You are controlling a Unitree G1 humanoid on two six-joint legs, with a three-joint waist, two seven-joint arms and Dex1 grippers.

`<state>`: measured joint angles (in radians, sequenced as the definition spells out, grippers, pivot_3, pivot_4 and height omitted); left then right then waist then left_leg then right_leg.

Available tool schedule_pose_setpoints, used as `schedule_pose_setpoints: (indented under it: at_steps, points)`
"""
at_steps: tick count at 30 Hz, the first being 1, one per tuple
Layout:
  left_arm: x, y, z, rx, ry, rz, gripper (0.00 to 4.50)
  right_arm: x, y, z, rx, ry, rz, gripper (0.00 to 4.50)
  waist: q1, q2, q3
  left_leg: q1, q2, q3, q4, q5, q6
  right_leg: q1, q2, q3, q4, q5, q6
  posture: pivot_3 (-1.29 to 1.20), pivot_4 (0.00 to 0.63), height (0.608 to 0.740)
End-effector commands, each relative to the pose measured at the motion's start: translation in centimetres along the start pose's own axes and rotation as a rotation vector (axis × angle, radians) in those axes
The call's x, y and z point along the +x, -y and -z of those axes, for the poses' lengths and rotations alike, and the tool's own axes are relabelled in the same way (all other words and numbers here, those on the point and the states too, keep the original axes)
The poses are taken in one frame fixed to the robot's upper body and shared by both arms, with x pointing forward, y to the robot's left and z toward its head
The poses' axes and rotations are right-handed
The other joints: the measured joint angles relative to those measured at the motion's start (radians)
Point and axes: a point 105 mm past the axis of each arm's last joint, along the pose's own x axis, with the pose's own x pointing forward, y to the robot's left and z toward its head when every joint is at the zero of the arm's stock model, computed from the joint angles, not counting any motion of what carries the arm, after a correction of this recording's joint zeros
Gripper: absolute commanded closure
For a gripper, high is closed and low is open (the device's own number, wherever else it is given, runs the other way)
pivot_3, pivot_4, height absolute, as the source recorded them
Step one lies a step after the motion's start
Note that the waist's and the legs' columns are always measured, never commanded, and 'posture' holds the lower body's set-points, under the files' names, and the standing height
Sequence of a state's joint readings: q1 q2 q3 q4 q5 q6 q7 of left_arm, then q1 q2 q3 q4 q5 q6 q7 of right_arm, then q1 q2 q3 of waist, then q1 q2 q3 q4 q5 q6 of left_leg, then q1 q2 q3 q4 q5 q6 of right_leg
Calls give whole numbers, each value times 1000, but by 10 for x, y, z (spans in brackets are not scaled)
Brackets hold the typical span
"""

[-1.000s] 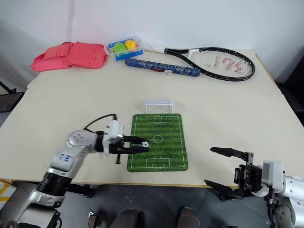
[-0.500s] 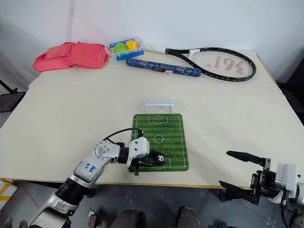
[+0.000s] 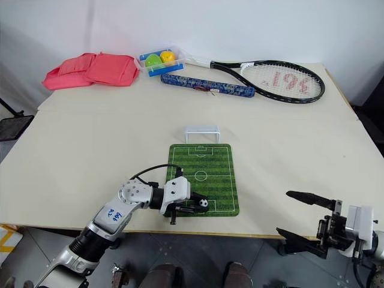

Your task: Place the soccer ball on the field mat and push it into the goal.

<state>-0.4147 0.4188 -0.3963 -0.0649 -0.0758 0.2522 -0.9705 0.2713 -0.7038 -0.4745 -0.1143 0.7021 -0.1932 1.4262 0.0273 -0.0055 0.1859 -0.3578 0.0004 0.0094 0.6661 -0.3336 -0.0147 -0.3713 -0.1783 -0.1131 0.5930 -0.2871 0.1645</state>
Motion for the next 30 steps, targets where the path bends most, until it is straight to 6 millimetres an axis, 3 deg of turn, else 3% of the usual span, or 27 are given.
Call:
schedule_pose_setpoints:
  at_steps: [1,4,18,23,27,30]
  points:
    - [1,4,-7,34,23,19,2100,5,-1,-5,-18,14,-8,0,0,0,0,0,0,0,0,0,0,0,0,0,0,0,0,0,150,740]
    - [0,7,-10,68,40,34,1156,7,-1,-4,-14,15,-8,0,0,0,0,0,0,0,0,0,0,0,0,0,0,0,0,0,150,740]
    - [-9,-3,-27,112,141,-14,1156,16,-1,-2,19,26,-30,0,0,0,0,0,0,0,0,0,0,0,0,0,0,0,0,0,150,740]
    - [-37,0,-39,189,211,0,1156,16,-2,-3,26,28,-38,0,-1,0,0,0,0,0,0,0,0,0,0,0,0,0,0,0,150,740]
    - [-73,18,-35,193,208,69,1156,14,4,-10,13,57,-6,0,-7,1,0,0,1,0,0,0,0,0,0,0,0,0,0,0,150,740]
    - [-92,39,-23,126,185,81,1735,12,6,-13,-6,53,-18,0,-4,1,0,1,1,0,0,0,0,0,0,0,0,0,0,0,150,740]
